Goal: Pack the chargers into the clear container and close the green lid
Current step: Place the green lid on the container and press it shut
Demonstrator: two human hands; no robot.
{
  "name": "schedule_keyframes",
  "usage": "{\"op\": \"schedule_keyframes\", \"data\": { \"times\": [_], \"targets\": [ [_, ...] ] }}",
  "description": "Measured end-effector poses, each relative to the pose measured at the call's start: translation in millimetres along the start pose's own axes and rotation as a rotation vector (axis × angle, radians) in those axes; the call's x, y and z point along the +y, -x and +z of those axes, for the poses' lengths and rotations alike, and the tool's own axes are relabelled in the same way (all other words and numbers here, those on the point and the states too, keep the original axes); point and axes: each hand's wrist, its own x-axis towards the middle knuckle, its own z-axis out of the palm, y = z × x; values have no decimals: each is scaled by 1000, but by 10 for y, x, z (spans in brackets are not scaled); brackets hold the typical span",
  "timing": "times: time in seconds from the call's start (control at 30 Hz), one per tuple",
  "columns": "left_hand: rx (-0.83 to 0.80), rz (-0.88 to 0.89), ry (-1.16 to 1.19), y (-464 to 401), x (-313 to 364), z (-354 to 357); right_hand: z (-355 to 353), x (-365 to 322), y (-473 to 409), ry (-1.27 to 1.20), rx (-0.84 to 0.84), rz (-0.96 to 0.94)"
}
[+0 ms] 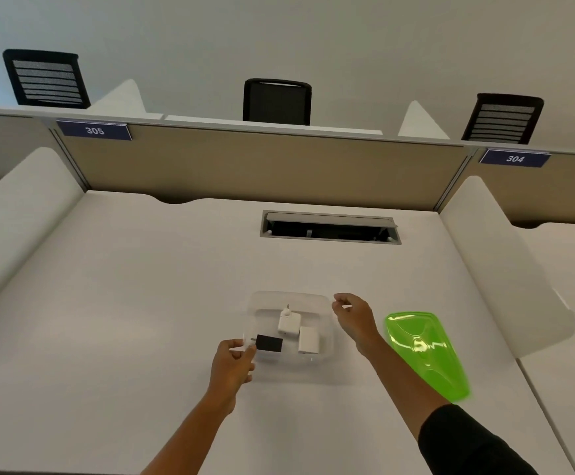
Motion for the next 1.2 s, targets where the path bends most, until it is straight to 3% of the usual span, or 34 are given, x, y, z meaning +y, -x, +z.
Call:
{"op": "schedule_keyframes", "data": {
  "times": [0.13, 0.27, 0.4, 0.67, 1.0, 1.2],
  "targets": [
    [30, 44, -88, -87, -30, -54, -372, 247, 107, 198, 6, -139],
    [40, 73, -97, -141, -18, -70, -937, 725, 264, 509, -110, -329],
    [53, 87, -89, -178, -26, -63, -1470, 1121, 441, 717, -231, -266],
    [60, 89, -86, -217, 13, -53, -1952, 1565, 753, 797, -294, -157],
    [53, 89, -91, -195, 27, -68, -1860, 1655, 858, 865, -114, -339],
    [61, 94, -87, -190, 50, -73, -1822, 1146, 958, 812, 73, -537]
  ]
}}
